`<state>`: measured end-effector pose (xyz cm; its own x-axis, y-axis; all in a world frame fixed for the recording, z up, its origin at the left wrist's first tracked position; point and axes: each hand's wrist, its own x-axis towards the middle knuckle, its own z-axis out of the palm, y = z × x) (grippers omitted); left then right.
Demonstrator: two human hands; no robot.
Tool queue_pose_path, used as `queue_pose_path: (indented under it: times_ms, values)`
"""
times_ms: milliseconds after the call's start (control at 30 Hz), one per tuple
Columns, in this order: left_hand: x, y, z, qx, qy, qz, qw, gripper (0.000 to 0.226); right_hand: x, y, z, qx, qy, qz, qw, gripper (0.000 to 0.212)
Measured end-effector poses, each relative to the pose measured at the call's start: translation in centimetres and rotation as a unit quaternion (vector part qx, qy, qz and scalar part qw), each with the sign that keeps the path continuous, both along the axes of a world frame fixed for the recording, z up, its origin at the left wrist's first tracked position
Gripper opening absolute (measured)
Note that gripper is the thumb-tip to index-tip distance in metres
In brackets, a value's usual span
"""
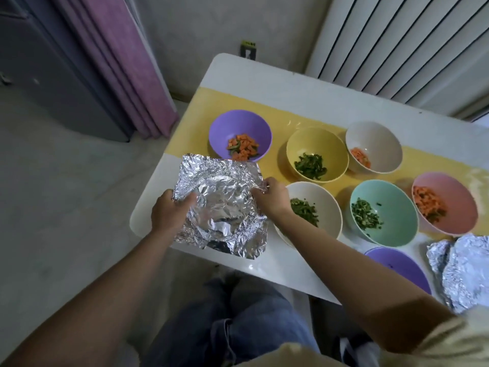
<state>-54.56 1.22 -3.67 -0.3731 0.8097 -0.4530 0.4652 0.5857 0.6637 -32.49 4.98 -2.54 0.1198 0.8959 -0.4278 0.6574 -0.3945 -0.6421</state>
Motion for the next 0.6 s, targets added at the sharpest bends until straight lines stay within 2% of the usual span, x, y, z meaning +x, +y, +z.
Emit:
queue_pose_path:
  times_ms: [100, 200, 300, 467, 600]
  values:
    - [-1.1, -0.4, -0.7, 0.012, 0.015, 0.032, 0.999, 0.085, -1.2, 0.3, -0.6, 0.004, -0.007, 0.018, 1.000, 0.022]
    - [-1.7, -1.1, -1.3, 0.039, 0.000, 0.067, 0.997, 0.046, -2.5, 0.4, -1.4, -0.005, 0.015, -0.001, 1.000, 0.022]
    - [-2.3, -0.8, -1.7, 0.051, -0.004, 0.071, 0.996, 0.048, -3.3, 0.5, -2.1, -0.004, 0.021, -0.009, 1.000, 0.036]
    - [-3.0, -0.5, -2.2, 0.081, 0.016, 0.032, 0.996, 0.045, -4.2, -0.7, -3.1, 0.048, -0.008, -0.068, 0.996, 0.045]
    - [-3.7, -0.9, -3.1, 0.080, -0.014, 0.012, 0.997, 0.045, -4.6, -1.4, -4.1, 0.011, 0.023, -0.123, 0.992, 0.050]
